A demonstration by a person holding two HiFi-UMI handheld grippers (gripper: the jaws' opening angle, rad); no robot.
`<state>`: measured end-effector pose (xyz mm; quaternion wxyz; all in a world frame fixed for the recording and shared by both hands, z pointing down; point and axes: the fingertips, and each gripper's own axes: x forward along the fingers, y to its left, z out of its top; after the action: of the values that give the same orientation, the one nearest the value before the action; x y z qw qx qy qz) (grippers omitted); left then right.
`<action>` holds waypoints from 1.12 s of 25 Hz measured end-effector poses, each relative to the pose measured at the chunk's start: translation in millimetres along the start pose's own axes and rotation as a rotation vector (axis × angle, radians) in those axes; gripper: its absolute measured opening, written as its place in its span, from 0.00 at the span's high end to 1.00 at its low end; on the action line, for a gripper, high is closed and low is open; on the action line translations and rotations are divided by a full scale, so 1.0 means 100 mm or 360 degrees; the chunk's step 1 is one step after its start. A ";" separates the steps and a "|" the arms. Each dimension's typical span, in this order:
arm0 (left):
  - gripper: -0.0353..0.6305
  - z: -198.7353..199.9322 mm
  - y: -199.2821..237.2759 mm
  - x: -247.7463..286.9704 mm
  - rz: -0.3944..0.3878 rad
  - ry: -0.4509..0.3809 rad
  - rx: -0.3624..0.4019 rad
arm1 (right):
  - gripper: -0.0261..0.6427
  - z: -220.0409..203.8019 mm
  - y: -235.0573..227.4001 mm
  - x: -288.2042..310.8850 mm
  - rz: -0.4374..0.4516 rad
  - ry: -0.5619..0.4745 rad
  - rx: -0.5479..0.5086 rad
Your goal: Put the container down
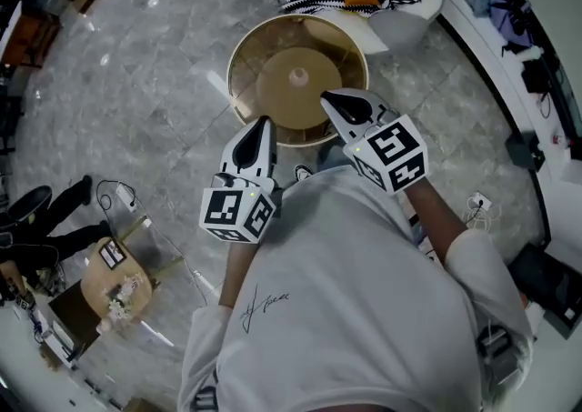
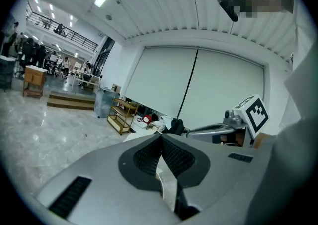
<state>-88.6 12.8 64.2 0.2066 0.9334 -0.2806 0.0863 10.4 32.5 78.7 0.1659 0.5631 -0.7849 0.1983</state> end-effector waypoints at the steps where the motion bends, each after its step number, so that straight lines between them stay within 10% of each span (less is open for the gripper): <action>1: 0.92 0.02 -0.01 -0.01 0.0007 -0.0012 0.0003 | 0.94 0.02 0.00 -0.04 0.0003 -0.0004 -0.0013; 28: 0.92 -0.04 -0.19 -0.27 0.0099 0.0026 0.0061 | 0.94 -0.07 0.39 -0.32 0.0149 0.0025 -0.0111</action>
<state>-100.5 42.5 54.1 0.1881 0.9272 -0.3060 0.1057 -16.2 73.3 64.1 0.1822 0.5182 -0.8154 0.1827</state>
